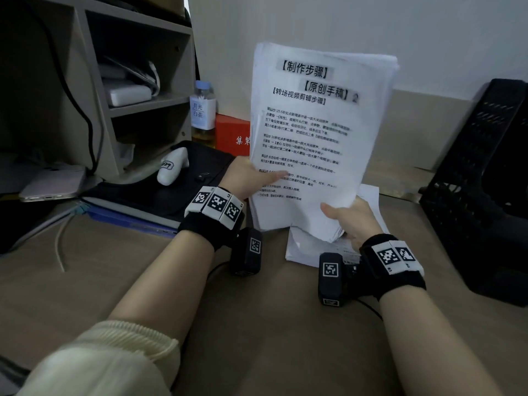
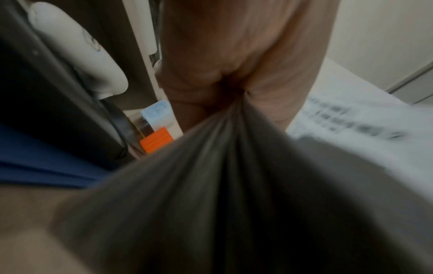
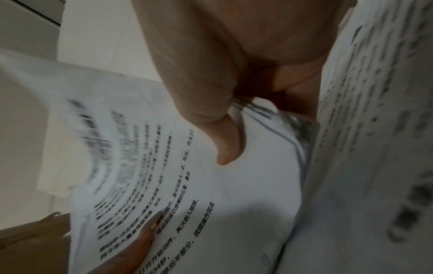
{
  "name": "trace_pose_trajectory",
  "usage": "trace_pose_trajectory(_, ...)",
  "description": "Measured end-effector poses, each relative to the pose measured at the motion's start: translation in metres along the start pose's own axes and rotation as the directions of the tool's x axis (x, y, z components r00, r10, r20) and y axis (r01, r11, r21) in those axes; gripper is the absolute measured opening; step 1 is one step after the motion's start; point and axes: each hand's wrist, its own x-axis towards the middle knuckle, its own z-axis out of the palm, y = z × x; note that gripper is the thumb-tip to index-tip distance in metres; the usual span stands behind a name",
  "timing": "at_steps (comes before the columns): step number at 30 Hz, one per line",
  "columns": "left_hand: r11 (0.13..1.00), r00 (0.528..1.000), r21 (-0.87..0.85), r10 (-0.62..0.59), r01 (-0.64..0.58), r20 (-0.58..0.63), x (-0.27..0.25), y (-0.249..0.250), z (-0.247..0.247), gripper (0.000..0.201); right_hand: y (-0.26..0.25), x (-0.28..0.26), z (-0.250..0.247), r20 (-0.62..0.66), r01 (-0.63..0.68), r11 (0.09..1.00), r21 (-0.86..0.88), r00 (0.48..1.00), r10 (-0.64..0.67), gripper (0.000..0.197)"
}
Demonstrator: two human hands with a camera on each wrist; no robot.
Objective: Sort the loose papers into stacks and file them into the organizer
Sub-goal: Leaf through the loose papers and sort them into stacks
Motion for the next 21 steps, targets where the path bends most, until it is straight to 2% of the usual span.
trace_pose_trajectory(2,1.0,1.0,-0.015,-0.009,0.009,-0.001,-0.001,0.005,-0.001,0.047,-0.007,-0.003,0.003,0.0,0.067,0.998,0.022,0.998,-0.067,0.027)
trace_pose_trajectory(4,0.999,0.999,-0.001,-0.033,0.033,0.002,0.0,0.003,-0.001,0.039,-0.012,-0.005,0.005,-0.024,0.103,0.994,0.017,0.994,-0.103,0.021)
trace_pose_trajectory(8,0.997,0.997,-0.004,-0.08,0.08,-0.003,0.002,-0.003,-0.001,0.034,-0.017,-0.008,0.006,-0.033,0.104,0.994,0.027,0.994,-0.103,0.016)
trace_pose_trajectory(13,0.985,0.997,-0.152,-0.081,0.078,-0.013,0.003,0.005,-0.004,0.03,-0.024,-0.009,0.003,-0.085,0.114,0.99,0.079,0.991,-0.107,0.017)
trace_pose_trajectory(18,0.965,0.985,-0.242,-0.057,0.096,0.164,0.001,0.01,-0.005,0.036,-0.028,-0.009,0.0,-0.184,0.133,0.98,0.15,0.977,-0.105,0.017)
trace_pose_trajectory(21,0.972,0.979,-0.213,-0.051,0.094,0.197,0.001,0.011,-0.006,0.039,-0.031,-0.01,-0.003,-0.189,0.135,0.971,0.199,0.977,-0.097,0.017)
